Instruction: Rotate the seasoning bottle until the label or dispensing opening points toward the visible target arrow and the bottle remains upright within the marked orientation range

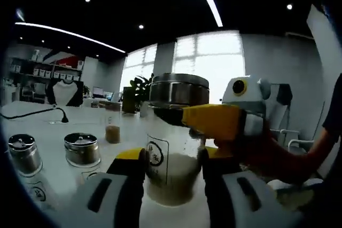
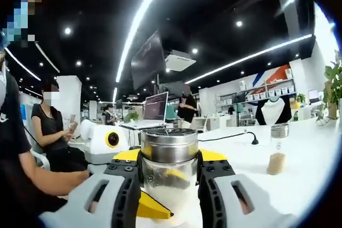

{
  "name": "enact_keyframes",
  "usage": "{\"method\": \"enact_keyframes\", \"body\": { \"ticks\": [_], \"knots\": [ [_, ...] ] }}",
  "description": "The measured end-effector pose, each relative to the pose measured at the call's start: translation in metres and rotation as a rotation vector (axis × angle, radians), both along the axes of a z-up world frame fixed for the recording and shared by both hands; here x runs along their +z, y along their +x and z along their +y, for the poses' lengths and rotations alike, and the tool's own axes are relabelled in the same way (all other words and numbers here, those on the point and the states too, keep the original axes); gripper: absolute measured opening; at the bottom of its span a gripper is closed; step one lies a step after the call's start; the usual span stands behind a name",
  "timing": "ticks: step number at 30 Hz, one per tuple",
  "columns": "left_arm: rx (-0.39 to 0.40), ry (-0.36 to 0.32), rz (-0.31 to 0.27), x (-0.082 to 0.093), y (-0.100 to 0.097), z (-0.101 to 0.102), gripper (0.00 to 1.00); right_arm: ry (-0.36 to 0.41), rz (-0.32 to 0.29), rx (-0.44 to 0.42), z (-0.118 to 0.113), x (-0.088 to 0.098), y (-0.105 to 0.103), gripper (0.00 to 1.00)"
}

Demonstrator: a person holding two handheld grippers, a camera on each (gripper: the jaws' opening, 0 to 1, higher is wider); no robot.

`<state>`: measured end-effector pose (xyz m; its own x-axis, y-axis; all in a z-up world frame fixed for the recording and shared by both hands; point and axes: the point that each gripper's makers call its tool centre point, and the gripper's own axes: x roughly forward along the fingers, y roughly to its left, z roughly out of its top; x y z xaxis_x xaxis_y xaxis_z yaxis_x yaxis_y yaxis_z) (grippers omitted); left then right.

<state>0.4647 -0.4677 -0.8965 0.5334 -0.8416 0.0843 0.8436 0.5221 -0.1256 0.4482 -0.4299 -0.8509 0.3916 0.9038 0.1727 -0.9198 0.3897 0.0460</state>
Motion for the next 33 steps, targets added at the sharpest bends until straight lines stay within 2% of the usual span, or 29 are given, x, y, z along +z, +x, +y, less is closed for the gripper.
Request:
{"method": "enact_keyframes", "body": {
  "ticks": [4,8,11,14,18,22,26,29,33],
  "knots": [
    [-0.058,-0.004,0.019,-0.001,-0.009,-0.006,0.46,-0.024,-0.036,0.062,0.0,0.0,-0.01,0.38],
    [-0.11,-0.013,0.027,0.001,-0.017,-0.009,0.45,0.007,-0.034,0.111,-0.004,0.003,-0.016,0.38],
    [-0.13,-0.019,0.027,0.003,-0.021,-0.011,0.44,0.028,-0.041,0.135,-0.006,0.006,-0.02,0.38],
    [-0.118,0.015,0.04,-0.001,-0.021,-0.012,0.43,0.019,-0.028,0.138,-0.004,0.003,-0.019,0.38],
    [-0.007,0.046,0.002,0.001,-0.01,-0.005,0.42,0.078,0.073,0.085,-0.009,0.001,-0.004,0.38],
    [0.063,0.078,-0.029,0.002,-0.006,-0.002,0.42,0.078,0.052,0.06,-0.009,0.002,-0.002,0.38],
    [0.184,0.166,-0.105,-0.002,0.003,0.004,0.42,0.018,0.015,-0.021,-0.005,-0.002,0.005,0.39],
    [0.246,0.198,-0.122,-0.004,0.008,0.008,0.42,-0.021,0.017,-0.096,-0.003,-0.008,0.013,0.4],
    [0.354,0.261,-0.191,-0.004,0.014,0.015,0.42,-0.056,0.011,-0.16,0.003,-0.011,0.017,0.41]
  ]
}}
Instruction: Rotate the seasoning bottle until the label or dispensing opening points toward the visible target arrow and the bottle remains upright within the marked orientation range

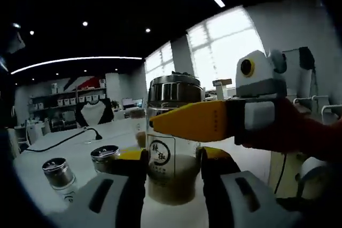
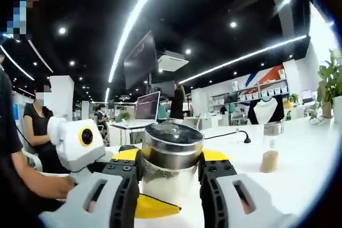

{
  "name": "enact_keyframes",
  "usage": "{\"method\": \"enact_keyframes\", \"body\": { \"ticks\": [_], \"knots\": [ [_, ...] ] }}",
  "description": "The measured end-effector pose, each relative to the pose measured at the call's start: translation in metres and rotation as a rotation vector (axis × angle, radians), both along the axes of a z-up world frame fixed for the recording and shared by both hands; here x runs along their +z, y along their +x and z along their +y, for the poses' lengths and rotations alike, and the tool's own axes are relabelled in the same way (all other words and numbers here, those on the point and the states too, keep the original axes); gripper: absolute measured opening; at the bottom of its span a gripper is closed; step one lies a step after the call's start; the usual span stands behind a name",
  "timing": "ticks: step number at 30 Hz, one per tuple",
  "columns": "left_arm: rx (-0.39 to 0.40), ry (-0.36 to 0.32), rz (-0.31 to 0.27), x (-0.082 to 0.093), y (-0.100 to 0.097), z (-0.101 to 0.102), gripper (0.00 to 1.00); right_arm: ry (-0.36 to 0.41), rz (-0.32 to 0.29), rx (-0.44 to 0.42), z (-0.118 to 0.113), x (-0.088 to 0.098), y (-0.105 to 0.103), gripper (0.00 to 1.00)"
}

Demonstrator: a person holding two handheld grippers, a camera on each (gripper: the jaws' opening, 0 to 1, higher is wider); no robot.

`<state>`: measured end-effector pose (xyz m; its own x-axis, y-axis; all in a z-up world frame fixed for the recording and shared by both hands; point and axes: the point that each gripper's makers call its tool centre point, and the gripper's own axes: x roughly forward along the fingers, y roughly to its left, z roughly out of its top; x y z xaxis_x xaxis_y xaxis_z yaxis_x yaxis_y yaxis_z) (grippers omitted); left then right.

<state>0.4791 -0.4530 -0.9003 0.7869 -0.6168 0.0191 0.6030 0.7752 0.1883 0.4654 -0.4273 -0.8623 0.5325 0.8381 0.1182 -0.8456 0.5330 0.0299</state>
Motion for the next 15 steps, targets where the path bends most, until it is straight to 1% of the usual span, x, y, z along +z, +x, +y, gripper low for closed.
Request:
{"method": "enact_keyframes", "body": {
  "ticks": [2,4,7,9,12,14,15],
  "knots": [
    [0.037,0.007,-0.029,0.003,0.0,0.003,0.42,-0.005,0.0,-0.016,0.002,0.001,-0.001,0.41],
    [0.058,0.012,-0.05,0.005,0.001,0.003,0.42,-0.002,0.007,-0.036,0.001,0.003,0.0,0.41],
    [0.084,0.019,-0.066,0.008,0.002,0.005,0.42,0.019,0.037,-0.051,0.0,0.003,0.001,0.4],
    [0.117,0.045,-0.093,0.009,0.003,0.008,0.42,0.025,0.046,-0.063,0.0,0.003,0.002,0.4],
    [0.172,0.109,-0.144,0.009,0.005,0.011,0.42,0.039,0.079,-0.083,0.0,0.001,0.004,0.4],
    [0.178,0.126,-0.149,0.007,0.005,0.011,0.42,0.047,0.105,-0.091,-0.001,-0.001,0.005,0.39],
    [0.171,0.124,-0.145,0.006,0.006,0.011,0.42,0.04,0.102,-0.092,-0.001,-0.001,0.005,0.39]
  ]
}}
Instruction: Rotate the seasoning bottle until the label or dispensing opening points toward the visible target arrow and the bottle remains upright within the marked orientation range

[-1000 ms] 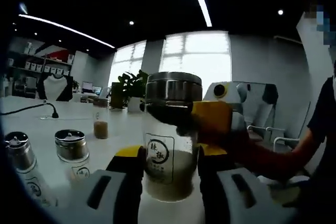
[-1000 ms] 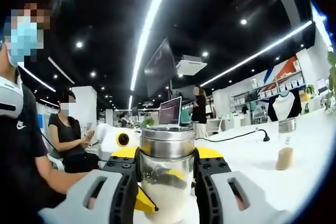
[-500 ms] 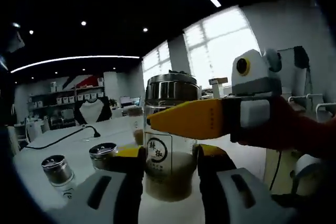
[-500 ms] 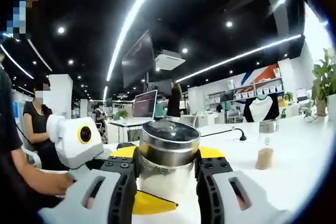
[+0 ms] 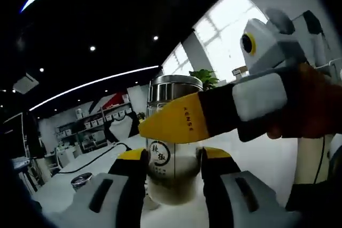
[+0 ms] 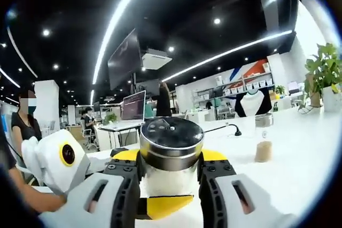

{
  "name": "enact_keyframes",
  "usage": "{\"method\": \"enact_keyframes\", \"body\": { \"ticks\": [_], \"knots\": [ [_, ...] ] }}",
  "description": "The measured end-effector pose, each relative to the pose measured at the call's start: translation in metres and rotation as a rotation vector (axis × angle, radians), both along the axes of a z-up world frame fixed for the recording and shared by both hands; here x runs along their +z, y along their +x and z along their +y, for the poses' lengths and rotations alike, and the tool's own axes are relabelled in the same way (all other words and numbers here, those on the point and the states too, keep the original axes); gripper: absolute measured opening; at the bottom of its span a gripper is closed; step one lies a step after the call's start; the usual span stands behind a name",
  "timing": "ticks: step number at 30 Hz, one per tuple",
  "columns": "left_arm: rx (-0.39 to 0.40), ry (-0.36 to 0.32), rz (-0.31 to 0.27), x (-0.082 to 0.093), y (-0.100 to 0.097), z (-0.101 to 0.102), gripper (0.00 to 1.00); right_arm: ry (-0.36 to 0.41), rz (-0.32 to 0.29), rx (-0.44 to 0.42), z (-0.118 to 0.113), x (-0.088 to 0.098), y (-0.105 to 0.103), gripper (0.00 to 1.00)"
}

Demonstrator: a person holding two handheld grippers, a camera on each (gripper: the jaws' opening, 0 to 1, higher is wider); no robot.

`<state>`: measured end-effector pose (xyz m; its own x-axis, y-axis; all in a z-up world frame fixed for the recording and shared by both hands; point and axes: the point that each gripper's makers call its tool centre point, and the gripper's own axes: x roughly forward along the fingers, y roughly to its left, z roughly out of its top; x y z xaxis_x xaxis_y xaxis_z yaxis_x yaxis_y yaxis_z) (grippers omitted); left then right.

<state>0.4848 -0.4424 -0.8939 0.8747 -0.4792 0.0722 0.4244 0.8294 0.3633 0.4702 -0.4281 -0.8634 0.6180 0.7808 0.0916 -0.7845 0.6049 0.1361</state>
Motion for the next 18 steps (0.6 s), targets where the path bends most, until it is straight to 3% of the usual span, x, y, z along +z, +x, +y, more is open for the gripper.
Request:
{"method": "enact_keyframes", "body": {
  "ticks": [3,6,7,8,10,13,18],
  "knots": [
    [-0.067,-0.04,0.038,0.0,0.001,-0.004,0.42,-0.028,-0.05,-0.002,-0.001,0.002,0.0,0.38],
    [-0.168,-0.048,0.04,0.0,-0.001,-0.012,0.42,-0.053,-0.054,0.018,-0.004,0.002,-0.001,0.38],
    [-0.231,-0.1,0.063,-0.001,-0.003,-0.014,0.42,-0.053,-0.045,0.027,-0.006,0.001,0.001,0.38],
    [-0.281,-0.152,0.096,-0.002,-0.004,-0.017,0.43,-0.039,-0.028,0.054,-0.008,0.0,0.0,0.38],
    [-0.318,-0.183,0.122,-0.003,-0.007,-0.018,0.43,-0.025,-0.015,0.084,-0.008,-0.001,-0.002,0.38],
    [-0.362,-0.185,0.133,-0.003,-0.01,-0.022,0.43,-0.059,-0.053,0.132,-0.008,0.001,-0.008,0.38],
    [-0.514,-0.267,0.204,-0.001,-0.022,-0.03,0.43,-0.072,-0.096,0.219,-0.009,0.006,-0.02,0.38]
  ]
}}
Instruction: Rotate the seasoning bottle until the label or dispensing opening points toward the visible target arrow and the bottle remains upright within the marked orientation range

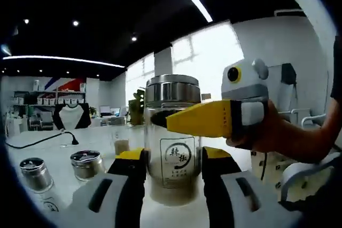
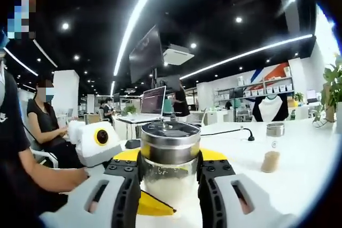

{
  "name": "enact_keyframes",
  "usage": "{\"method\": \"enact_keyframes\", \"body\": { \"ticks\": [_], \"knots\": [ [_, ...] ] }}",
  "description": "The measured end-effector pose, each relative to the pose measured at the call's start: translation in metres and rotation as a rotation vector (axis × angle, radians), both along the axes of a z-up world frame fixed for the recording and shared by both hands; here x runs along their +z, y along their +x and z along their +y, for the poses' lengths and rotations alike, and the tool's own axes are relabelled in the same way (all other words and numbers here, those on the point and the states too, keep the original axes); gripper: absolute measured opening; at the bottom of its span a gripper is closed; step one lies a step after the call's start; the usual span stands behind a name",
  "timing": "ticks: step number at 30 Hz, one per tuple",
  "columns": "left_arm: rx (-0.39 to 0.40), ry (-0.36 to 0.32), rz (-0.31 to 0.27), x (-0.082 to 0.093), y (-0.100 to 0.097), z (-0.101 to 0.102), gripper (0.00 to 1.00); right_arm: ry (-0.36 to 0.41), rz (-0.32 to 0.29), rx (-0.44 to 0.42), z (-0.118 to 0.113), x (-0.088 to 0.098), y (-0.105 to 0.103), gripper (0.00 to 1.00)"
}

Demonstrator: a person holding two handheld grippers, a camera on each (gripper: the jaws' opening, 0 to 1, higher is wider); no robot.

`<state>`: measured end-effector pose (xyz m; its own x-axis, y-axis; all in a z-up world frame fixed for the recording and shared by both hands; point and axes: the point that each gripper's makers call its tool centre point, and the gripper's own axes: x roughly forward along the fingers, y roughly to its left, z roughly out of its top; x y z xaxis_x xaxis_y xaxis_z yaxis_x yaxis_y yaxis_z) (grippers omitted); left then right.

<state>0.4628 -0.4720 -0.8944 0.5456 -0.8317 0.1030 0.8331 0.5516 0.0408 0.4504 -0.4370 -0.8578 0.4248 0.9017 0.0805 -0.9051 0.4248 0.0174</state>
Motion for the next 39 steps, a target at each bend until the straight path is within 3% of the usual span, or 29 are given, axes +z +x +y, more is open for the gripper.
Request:
{"method": "enact_keyframes", "body": {
  "ticks": [3,8,12,20,27,30,32,39],
  "knots": [
    [-0.138,-0.076,0.083,0.0,-0.012,-0.001,0.43,0.025,0.002,0.092,0.001,0.003,-0.013,0.38],
    [-0.225,-0.108,0.115,0.003,-0.024,-0.004,0.45,0.072,-0.024,0.195,0.005,0.01,-0.029,0.38],
    [-0.248,-0.116,0.161,0.003,-0.03,-0.01,0.44,0.117,0.0,0.227,0.004,0.01,-0.031,0.38],
    [-0.025,-0.026,0.063,0.003,-0.011,-0.003,0.43,0.115,-0.011,0.114,0.002,0.011,-0.018,0.38],
    [0.133,0.036,0.034,-0.005,0.005,0.007,0.43,0.069,-0.003,-0.005,0.004,0.004,-0.001,0.38],
    [0.259,0.115,-0.02,-0.008,0.015,0.014,0.43,0.044,-0.003,-0.073,0.008,0.0,0.007,0.38],
    [0.299,0.15,-0.036,-0.01,0.017,0.014,0.43,0.027,-0.002,-0.11,0.009,-0.002,0.01,0.39],
    [0.333,0.065,0.019,-0.009,0.018,0.013,0.43,0.038,0.003,-0.164,0.008,0.0,0.016,0.39]
  ]
}}
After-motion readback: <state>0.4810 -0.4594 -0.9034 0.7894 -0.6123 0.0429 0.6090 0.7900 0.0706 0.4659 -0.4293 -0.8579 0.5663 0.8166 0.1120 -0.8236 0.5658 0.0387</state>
